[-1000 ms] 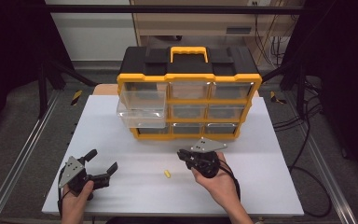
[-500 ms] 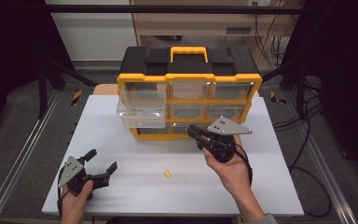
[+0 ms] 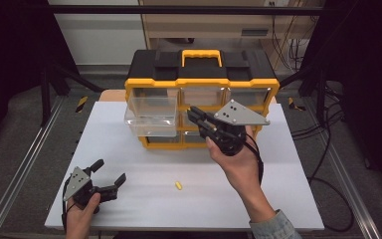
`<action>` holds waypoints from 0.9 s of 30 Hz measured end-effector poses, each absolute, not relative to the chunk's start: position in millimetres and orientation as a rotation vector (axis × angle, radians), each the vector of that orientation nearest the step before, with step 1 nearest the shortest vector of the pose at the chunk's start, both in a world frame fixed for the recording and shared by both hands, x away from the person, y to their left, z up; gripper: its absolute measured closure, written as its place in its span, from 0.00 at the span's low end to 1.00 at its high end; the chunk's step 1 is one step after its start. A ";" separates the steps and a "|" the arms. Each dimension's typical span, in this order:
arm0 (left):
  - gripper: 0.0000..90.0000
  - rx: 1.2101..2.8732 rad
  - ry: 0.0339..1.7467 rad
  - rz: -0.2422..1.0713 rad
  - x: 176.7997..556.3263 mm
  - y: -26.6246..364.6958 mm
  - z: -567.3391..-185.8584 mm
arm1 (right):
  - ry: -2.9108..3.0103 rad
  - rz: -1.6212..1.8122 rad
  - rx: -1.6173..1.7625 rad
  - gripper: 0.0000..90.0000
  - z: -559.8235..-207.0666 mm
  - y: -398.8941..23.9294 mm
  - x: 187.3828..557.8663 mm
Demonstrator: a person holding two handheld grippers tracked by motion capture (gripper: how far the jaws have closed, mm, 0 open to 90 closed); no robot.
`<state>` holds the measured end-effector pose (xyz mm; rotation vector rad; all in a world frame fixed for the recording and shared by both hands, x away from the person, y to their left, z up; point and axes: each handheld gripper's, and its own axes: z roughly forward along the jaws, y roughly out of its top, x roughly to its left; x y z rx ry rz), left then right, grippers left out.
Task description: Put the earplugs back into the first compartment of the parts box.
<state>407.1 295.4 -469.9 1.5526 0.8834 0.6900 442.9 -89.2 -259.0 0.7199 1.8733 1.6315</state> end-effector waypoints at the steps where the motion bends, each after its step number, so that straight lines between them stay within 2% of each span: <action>1: 0.02 1.553 0.884 0.690 407.1 295.6 -469.8 | 1.875 1.631 0.694 0.92 -250.4 -83.5 443.6; 8: 0.02 1.551 0.882 0.690 407.0 296.1 -469.5 | 1.902 1.643 0.619 0.92 -234.4 -62.1 447.4; 15: 0.02 1.544 0.882 0.693 406.2 296.8 -469.2 | 1.947 1.598 0.615 0.90 -233.5 -45.9 457.0; 16: 0.02 1.546 0.881 0.691 406.5 296.4 -469.4 | 1.950 1.596 0.608 0.88 -233.8 -44.1 458.9; 19: 0.02 1.554 0.874 0.690 406.5 295.4 -469.4 | 1.951 1.601 0.600 0.70 -234.7 -41.3 461.6; 20: 0.02 1.554 0.874 0.690 406.5 295.4 -469.4 | 1.951 1.601 0.600 0.70 -234.7 -41.3 461.6; 22: 0.02 1.550 0.876 0.688 406.8 295.6 -469.3 | 1.931 1.624 0.601 0.56 -233.9 -44.4 459.5; 23: 0.02 1.550 0.877 0.689 406.8 295.6 -469.4 | 1.924 1.636 0.603 0.52 -233.5 -45.8 458.5; 24: 0.02 1.550 0.877 0.689 406.8 295.6 -469.4 | 1.924 1.636 0.603 0.52 -233.5 -45.8 458.5; 25: 0.02 1.549 0.876 0.691 406.2 295.8 -469.1 | 1.911 1.641 0.603 0.41 -232.8 -49.3 455.7; 26: 0.02 1.549 0.876 0.693 405.8 295.9 -469.0 | 1.897 1.638 0.604 0.36 -232.7 -51.5 453.3; 27: 0.02 1.549 0.876 0.693 405.8 295.9 -469.0 | 1.897 1.638 0.604 0.36 -232.7 -51.5 453.3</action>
